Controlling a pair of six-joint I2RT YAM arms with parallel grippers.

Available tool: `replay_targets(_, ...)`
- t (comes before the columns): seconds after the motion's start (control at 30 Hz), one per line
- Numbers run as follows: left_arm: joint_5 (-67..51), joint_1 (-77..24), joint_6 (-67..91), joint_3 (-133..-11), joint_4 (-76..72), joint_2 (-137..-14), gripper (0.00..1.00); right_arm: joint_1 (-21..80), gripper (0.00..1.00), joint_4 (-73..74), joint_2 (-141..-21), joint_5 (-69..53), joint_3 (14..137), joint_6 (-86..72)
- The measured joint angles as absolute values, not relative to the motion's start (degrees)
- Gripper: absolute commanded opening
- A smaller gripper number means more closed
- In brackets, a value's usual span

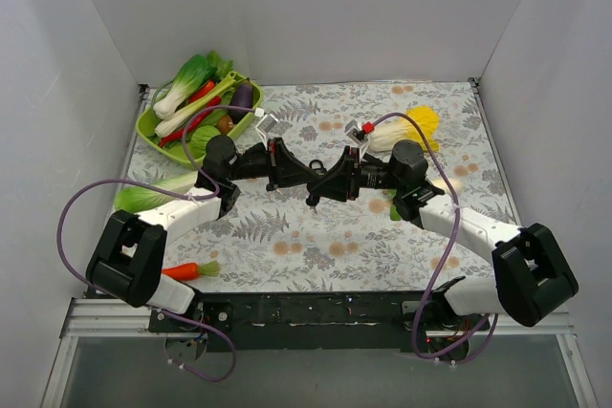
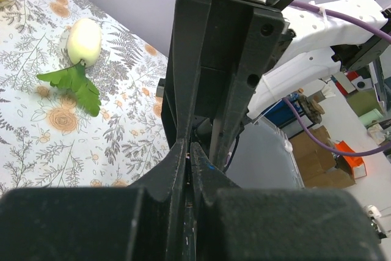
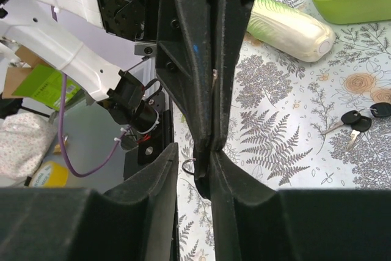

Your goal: Unlock with the key

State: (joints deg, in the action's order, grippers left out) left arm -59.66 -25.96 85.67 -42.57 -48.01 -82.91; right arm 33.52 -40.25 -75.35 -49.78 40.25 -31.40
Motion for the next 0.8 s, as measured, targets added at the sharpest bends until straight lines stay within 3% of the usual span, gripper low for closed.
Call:
replay_targets(0.23, -60.64, -25.98, 85.17, -42.57, -48.01, -82.11, 0.0, 33.5, 0.14, -41.93, -75.5, -49.36, 39.64, -32.88)
replay_targets(0.33, -61.06, -26.0, 84.6, -42.57, -48.03, -82.08, 0.0, 33.5, 0.01, -42.41, -75.83, -49.1, 39.48, -34.04)
replay_targets(0.47, -61.08, -25.98, 84.12, -42.57, -47.83, -82.06, 0.03, 33.5, 0.01, -43.05, -76.34, -48.34, 39.46, -35.14)
replay_targets(0.5, -60.97, -26.0, 83.92, -42.57, -47.68, -82.04, 0.23, 33.52, 0.01, -43.05, -76.34, -48.16, 39.44, -35.31)
replay_targets(0.57, -60.55, -26.0, 83.2, -42.57, -47.05, -81.87, 0.44, 33.52, 0.01, -43.4, -76.34, -47.59, 38.98, -35.57)
replay_targets(0.67, -59.61, -26.09, 82.24, -42.57, -45.21, -81.17, 0.87, 33.52, 0.01, -43.51, -76.34, -46.09, 38.09, -35.81)
replay_targets(0.73, -58.63, -26.11, 81.6, -42.57, -44.01, -80.23, 0.98, 33.56, 0.01, -43.38, -76.34, -44.58, 37.54, -35.9)
replay_targets(0.8, -57.19, -26.11, 81.82, -42.5, -43.11, -79.05, 0.98, 33.58, 0.01, -42.63, -76.18, -42.44, 37.04, -35.79)
